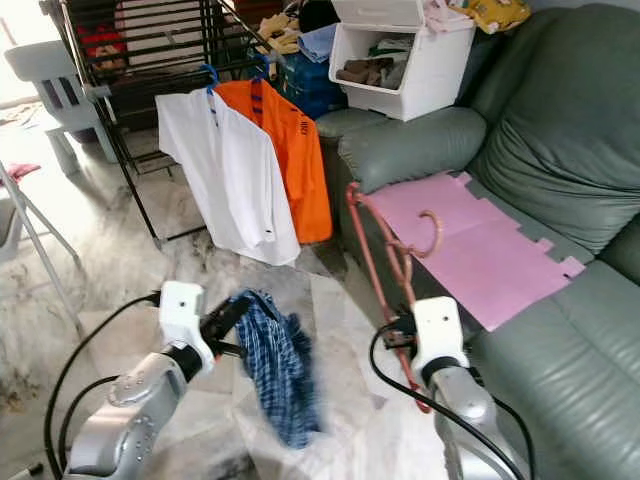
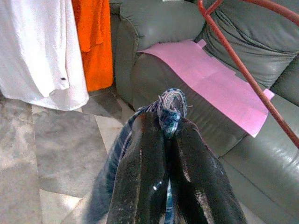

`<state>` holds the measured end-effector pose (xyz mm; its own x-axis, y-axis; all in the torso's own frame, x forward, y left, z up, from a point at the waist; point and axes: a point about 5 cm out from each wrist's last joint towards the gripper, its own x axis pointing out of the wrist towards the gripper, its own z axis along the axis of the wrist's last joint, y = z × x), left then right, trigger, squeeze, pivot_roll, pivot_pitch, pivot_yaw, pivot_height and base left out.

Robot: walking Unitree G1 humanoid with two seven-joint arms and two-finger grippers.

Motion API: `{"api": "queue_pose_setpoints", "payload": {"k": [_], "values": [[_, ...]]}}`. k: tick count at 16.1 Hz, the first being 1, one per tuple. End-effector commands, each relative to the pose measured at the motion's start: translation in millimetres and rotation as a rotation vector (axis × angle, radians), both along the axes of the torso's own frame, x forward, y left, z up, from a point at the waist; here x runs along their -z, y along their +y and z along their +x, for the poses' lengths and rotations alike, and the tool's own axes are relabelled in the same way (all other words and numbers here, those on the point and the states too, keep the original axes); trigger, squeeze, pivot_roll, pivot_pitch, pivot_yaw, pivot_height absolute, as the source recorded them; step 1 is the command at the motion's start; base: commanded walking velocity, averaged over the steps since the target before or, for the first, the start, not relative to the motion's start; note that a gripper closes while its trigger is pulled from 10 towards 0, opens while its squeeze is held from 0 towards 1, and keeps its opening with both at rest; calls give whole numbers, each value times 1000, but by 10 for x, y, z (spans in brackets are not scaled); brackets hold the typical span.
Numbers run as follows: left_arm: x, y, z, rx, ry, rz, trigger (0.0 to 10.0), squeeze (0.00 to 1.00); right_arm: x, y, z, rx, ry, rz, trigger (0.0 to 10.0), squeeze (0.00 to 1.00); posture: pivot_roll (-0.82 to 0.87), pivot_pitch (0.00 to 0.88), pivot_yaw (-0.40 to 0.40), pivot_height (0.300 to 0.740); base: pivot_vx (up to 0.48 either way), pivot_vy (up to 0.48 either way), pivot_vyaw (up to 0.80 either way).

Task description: Hang hanger

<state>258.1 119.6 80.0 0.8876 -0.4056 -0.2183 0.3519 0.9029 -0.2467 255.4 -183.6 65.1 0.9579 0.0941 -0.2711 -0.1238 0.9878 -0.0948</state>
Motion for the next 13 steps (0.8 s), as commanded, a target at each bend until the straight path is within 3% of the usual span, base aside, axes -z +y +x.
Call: {"api": "queue_pose_setpoints", "payload": {"k": [1, 6, 13], "values": [[-31, 35, 26, -14, -14, 6, 10000, 0, -67, 25, 36, -10, -24, 10, 10000, 0, -131, 0, 11, 740, 0, 0, 0], [-37, 39, 27, -11, -16, 4, 10000, 0, -63, 44, 25, -12, -22, 13, 10000, 0, -133, 0, 19, 740, 0, 0, 0], [-30, 46, 25, -9, -12, 16, 10000, 0, -48, 61, 10, -13, -16, 19, 10000, 0, -131, 0, 21, 740, 0, 263, 0]]}}
